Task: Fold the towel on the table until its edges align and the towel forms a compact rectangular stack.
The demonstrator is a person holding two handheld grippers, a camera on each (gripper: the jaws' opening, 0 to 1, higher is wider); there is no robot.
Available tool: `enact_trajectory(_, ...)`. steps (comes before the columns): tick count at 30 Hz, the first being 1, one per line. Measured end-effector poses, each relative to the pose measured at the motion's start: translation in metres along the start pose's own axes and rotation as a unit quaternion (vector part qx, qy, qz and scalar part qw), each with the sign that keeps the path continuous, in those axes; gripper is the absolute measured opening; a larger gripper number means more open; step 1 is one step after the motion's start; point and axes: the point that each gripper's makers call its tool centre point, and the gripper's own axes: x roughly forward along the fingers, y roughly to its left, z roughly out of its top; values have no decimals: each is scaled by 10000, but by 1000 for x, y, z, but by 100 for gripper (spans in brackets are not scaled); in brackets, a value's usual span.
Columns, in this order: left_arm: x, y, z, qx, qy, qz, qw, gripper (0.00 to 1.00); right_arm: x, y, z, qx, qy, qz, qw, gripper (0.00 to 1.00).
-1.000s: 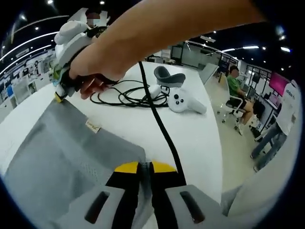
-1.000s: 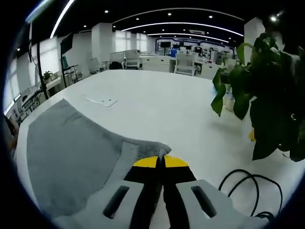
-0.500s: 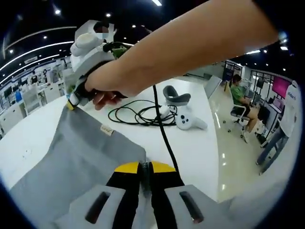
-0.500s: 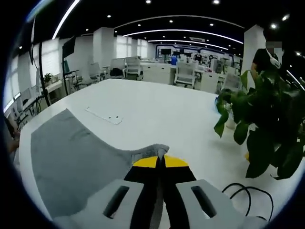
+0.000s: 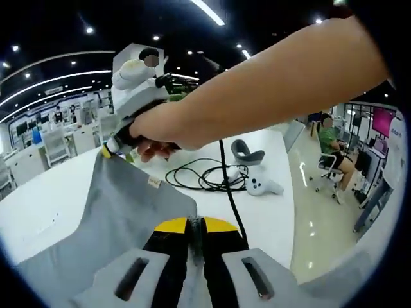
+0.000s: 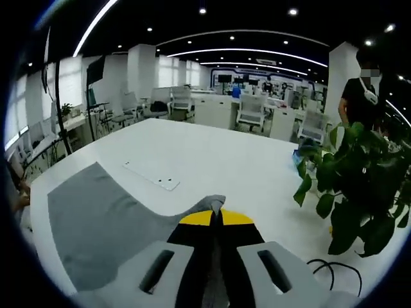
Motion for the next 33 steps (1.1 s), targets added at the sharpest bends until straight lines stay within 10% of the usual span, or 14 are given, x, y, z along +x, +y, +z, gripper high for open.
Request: enact_trajectory(33,-120,74,17,110,-530,696,9961,7,-9,111,96,32,-529,143,9985,0)
